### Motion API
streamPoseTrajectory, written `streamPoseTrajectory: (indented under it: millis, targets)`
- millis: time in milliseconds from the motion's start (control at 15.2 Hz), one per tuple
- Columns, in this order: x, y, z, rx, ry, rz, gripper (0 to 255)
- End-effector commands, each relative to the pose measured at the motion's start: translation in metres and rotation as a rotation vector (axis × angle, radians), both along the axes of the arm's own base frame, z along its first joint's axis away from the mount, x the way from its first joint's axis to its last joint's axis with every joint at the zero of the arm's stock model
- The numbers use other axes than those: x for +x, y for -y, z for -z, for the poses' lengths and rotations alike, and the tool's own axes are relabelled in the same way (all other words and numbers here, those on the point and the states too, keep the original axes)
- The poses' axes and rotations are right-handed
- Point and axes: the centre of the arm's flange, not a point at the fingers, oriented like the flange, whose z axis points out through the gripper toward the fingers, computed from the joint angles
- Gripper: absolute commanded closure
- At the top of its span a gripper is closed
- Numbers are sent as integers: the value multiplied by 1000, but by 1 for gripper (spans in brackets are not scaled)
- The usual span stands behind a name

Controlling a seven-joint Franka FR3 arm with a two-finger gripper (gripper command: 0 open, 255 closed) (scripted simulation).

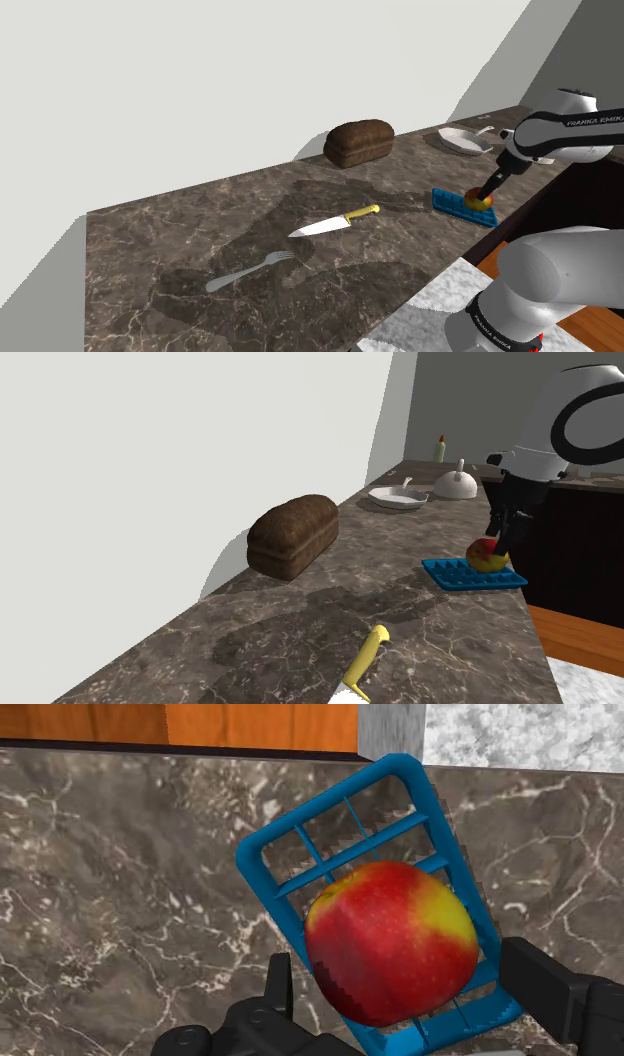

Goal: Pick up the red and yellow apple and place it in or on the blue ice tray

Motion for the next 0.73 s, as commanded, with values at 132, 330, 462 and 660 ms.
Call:
streamPoseTrajectory:
  millis: [132, 330, 462, 660]
  targets:
    - [-5, -3, -43, 1, -1, 0, 0]
    - [-5, -3, -43, 1, -1, 0, 0]
    - [-5, -3, -43, 1, -1, 0, 0]
    - [-5, -3, -43, 1, -1, 0, 0]
